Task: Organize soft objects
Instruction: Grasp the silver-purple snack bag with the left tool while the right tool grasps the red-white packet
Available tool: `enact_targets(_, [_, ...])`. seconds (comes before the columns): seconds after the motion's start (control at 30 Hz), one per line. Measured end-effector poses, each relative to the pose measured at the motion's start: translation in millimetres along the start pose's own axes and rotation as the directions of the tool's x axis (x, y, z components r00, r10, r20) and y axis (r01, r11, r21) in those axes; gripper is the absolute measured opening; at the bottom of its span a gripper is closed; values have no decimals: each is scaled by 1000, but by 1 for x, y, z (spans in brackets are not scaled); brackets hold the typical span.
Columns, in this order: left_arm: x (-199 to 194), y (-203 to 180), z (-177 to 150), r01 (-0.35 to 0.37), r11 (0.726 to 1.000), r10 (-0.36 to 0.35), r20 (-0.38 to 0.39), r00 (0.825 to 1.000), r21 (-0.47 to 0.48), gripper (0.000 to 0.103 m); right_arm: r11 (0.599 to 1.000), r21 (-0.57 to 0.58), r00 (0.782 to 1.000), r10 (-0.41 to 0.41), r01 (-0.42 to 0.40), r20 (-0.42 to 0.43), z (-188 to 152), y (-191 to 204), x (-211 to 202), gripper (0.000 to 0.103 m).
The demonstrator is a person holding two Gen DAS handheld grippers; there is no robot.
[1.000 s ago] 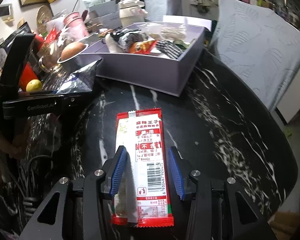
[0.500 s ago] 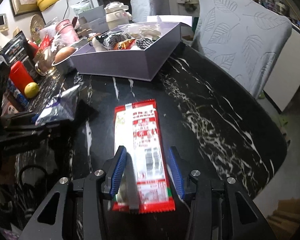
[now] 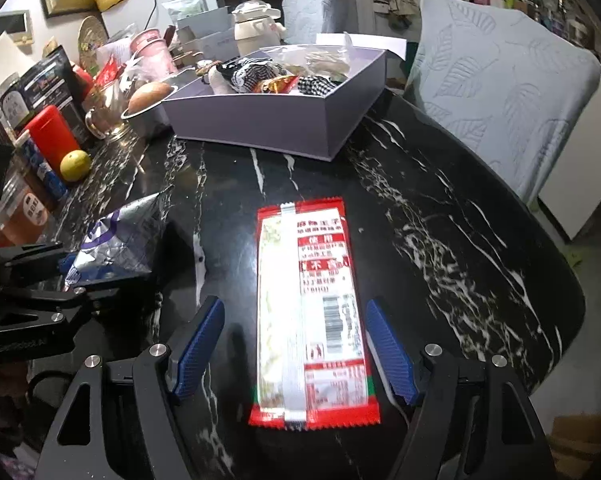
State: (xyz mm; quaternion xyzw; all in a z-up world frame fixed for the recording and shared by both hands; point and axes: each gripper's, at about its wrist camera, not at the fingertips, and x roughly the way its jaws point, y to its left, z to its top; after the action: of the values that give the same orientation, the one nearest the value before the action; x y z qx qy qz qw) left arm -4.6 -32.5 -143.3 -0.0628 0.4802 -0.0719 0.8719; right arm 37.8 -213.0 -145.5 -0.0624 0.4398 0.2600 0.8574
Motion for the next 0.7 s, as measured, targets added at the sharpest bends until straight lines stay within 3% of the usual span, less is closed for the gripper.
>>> enact_targets(0.33, [9,6,14,-20,1000,20,2,1000,-14,44,1000,9,999,-20,19,33,0,0,2,75])
enact_targets(0.53, [10,12,15,-6,999,7,29,1000,-39,44,991,-107,997,-83,82,-4,0,12,9,75])
enact_targets(0.63, [9,14,14,5,999,-3,37,999,-42,44,990,-109,996,-89,87,-15,1,11,10,75])
enact_targets(0.7, [9,16,14,15,998,-12,43,999,-56,44,990,-116,996,-89,85,-24,3,11,10,61])
